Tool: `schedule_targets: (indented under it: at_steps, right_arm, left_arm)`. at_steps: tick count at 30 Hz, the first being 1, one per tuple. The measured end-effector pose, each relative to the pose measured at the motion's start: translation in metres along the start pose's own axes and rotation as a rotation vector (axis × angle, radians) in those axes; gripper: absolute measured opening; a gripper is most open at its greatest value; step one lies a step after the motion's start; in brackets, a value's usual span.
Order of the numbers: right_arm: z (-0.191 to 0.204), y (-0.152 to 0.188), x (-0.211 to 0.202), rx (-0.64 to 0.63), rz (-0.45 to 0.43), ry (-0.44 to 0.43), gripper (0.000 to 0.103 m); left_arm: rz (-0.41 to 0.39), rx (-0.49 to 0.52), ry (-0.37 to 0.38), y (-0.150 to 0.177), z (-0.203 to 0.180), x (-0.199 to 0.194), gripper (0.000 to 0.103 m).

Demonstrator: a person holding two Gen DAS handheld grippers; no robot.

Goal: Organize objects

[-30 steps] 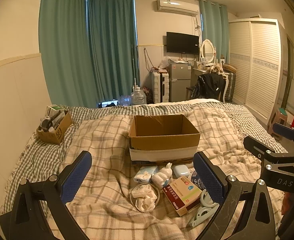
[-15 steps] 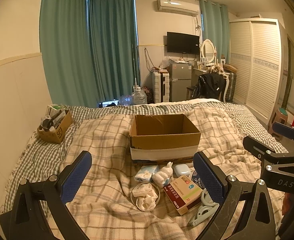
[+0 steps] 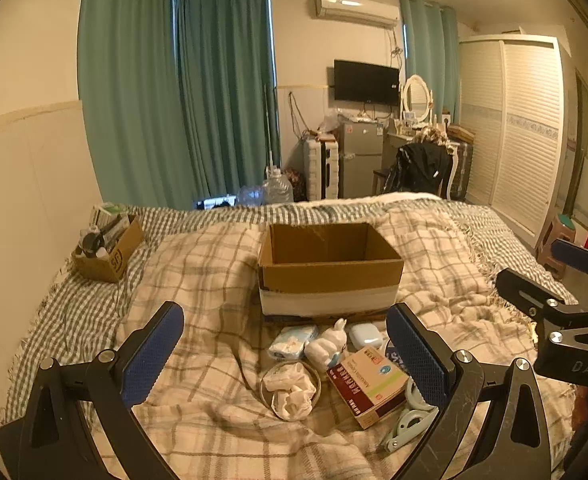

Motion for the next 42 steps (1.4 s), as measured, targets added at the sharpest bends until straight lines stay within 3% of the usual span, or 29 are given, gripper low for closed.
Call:
schedule_targets:
  at_steps: [9,19,23,26,28,29,30,32,38,42]
  right_arm:
    - [-0.002,0.040,0.034,-0.007,0.136,-0.006,0.103]
    - [0.019,0.109,0.071,-0.071,0.332,-0.043,0.103]
    - [0.025,0.119,0.076,-0.098,0.361,-0.051,0.103]
    - [0.025,0.122,0.078,-0.098,0.372,-0.048,0.103]
    - [0.025,0.124,0.079,-0.101,0.384,-0.048,0.103]
    - [0.026,0.124,0.079,-0.105,0.388,-0.046,0.103]
    - [0.027,0.124,0.079,-0.109,0.390,-0.044,0.103]
    - [0.029,0.123,0.077,-0.113,0.396,-0.044,0.103]
    - [0.042,0.132,0.070,-0.090,0.458,-0.084,0.102]
    - [0.047,0.145,0.072,-0.115,0.495,-0.062,0.102]
  left_arm:
    - [0.157,0.012,-0.044,0.048,0.014,0.042,0.103]
    - [0.356,0.027,0.000,0.127,0.007,0.081,0.102]
    - [0.431,0.019,0.019,0.148,0.005,0.100,0.085]
    - [0.500,0.024,0.017,0.165,0.003,0.114,0.058]
    - [0.545,0.015,0.072,0.176,-0.005,0.121,0.039]
    - [0.560,0.017,0.091,0.180,-0.008,0.121,0.022]
    - [0.559,0.025,0.098,0.181,-0.010,0.120,0.017]
    - [0.530,0.031,0.111,0.177,-0.012,0.114,0.009]
    - [0.418,0.021,0.116,0.145,-0.005,0.084,0.008]
    - [0.360,0.018,0.115,0.120,0.004,0.064,0.008]
Point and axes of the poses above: each gripper's, at about its wrist camera, not at the fingertips, and x roughly the way its jaws point, z to its left, y to its underside, the point moved 9 cm from there along x, roughly the way its jaws point, and after that the axes turned 10 degrees about -z, right-handed, at the moved point
